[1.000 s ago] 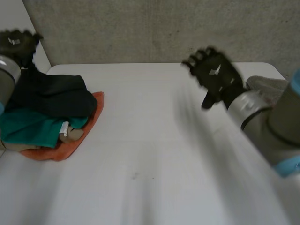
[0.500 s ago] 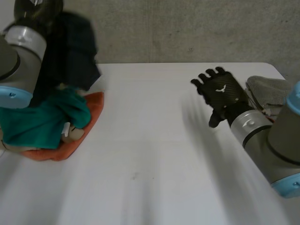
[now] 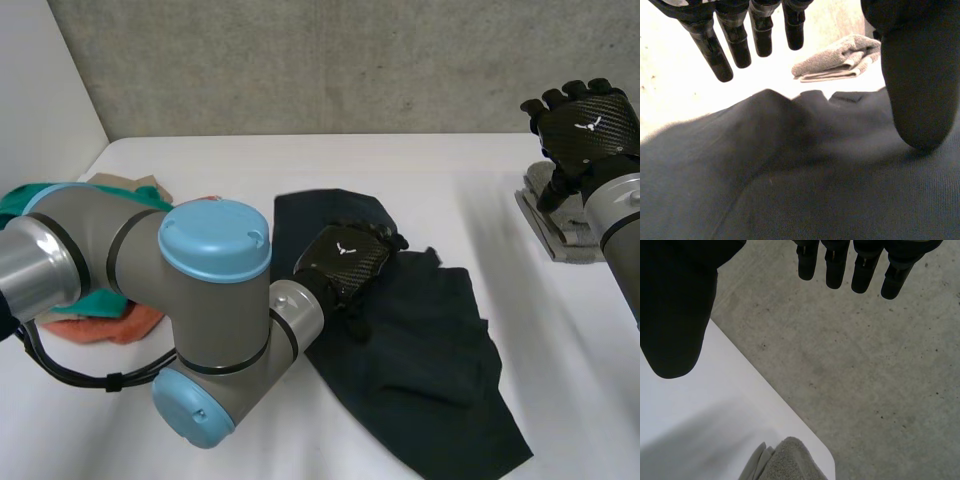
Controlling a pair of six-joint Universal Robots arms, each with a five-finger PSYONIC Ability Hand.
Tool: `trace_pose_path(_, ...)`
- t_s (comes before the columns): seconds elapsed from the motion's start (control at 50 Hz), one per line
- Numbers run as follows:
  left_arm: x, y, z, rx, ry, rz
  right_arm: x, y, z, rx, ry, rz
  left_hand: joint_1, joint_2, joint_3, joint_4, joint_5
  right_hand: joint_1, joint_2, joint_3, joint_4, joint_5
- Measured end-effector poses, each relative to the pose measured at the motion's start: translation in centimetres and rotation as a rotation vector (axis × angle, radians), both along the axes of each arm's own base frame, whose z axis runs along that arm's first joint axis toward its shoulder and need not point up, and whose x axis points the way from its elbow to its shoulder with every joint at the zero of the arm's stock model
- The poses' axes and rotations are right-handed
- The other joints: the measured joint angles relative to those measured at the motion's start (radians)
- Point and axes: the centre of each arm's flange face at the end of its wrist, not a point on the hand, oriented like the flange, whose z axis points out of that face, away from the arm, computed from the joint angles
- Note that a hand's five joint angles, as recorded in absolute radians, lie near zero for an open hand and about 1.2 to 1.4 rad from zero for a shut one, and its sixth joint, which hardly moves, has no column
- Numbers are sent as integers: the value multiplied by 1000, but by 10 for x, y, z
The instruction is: Fold the laundry.
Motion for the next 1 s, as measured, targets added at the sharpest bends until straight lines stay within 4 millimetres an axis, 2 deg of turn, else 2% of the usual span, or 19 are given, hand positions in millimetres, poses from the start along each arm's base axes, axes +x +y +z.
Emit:
trace_pose_path(0.04,2,0,6,-4,-2,15,0,0,-1,6,1,0,0,-4,-1,-2,0,0,0,0,0,0)
trace_pose_path(0.08,7,-3,16,-20,7,43,0,0,-2,15,3,2,0,-4,-1,-2,0,0,0,0,0,0)
trace_pose_path(0.1,15,-8,29,-41,21,81,0,1,-3,28,6,5,0,-4,-1,-2,0,0,0,0,0,0)
trace_pose_path(0.14,20,-11,36,-53,29,102,1,2,-4,35,8,7,0,-4,-1,-2,0,0,0,0,0,0)
trace_pose_path(0.18,36,-21,54,-85,54,163,1,5,-5,64,14,13,0,-4,-1,-2,0,0,0,0,0,0)
trace_pose_path(0.24,54,-29,65,-107,69,220,2,9,-8,101,23,19,1,-4,-1,-2,1,0,0,0,0,0)
trace_pose_path(0.28,68,-34,67,-114,70,255,4,15,-10,143,34,29,4,-4,-1,-1,2,0,0,0,0,0)
trace_pose_path(0.36,82,-41,61,-111,66,285,7,21,-13,188,45,47,4,-2,1,2,4,0,0,0,0,0)
trace_pose_path(0.48,98,-62,40,-97,67,291,15,27,-25,255,52,89,4,-2,1,4,4,0,0,0,0,0)
trace_pose_path(0.56,99,-71,23,-67,60,261,28,25,-37,291,51,129,4,-2,1,4,4,0,0,0,0,0)
trace_pose_path(0.62,96,-70,15,-49,53,240,36,21,-45,306,54,150,4,-1,1,4,4,0,0,0,0,0)
trace_pose_path(0.7,88,-59,8,-33,48,200,47,11,-56,320,64,181,4,0,1,4,4,0,0,0,0,0)
trace_pose_path(0.78,73,-36,6,-46,58,139,59,-2,-69,353,99,244,4,0,1,4,4,0,0,0,0,0)
trace_pose_path(0.86,62,-21,3,-63,63,115,69,-5,-82,420,138,322,4,0,1,4,4,0,0,0,0,0)
trace_pose_path(0.94,58,-20,-3,-68,58,130,73,-3,-89,468,151,360,4,0,1,4,4,0,0,0,0,0)
trace_pose_path(1.0,53,-31,-17,-74,39,192,80,3,-102,537,165,404,21,15,11,16,18,70,80,81,79,79)
